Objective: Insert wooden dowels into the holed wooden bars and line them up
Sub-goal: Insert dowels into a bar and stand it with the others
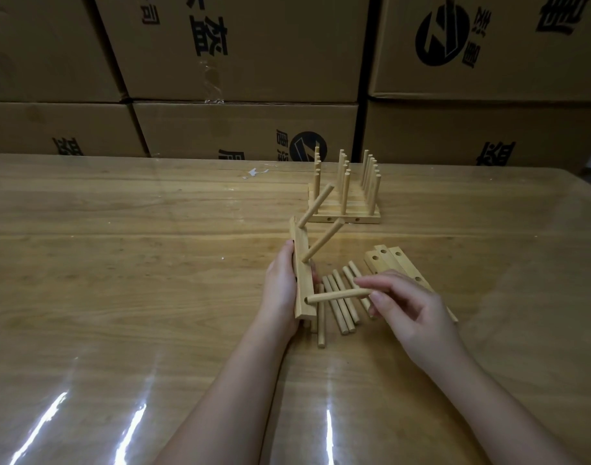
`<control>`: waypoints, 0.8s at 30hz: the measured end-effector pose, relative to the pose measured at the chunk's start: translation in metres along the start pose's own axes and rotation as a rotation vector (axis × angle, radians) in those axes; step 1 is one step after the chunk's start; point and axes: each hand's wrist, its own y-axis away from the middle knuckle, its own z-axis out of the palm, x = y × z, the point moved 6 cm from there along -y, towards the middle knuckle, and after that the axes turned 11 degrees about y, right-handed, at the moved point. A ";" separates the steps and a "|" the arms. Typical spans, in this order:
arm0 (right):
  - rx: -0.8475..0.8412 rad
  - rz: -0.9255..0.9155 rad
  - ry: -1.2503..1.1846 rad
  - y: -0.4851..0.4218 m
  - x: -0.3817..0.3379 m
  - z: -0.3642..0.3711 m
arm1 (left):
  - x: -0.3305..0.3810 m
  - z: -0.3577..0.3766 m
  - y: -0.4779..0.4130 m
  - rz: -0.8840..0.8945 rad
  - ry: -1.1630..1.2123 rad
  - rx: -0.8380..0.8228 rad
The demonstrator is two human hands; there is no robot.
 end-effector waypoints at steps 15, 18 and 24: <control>0.088 -0.279 0.482 0.001 -0.019 0.000 | 0.004 -0.001 -0.002 0.065 0.013 0.056; 0.109 -0.319 0.547 0.002 -0.023 -0.001 | 0.005 -0.003 -0.002 0.096 -0.061 0.060; 0.155 -0.355 0.686 0.004 -0.030 -0.002 | 0.007 -0.002 -0.001 0.149 -0.181 0.067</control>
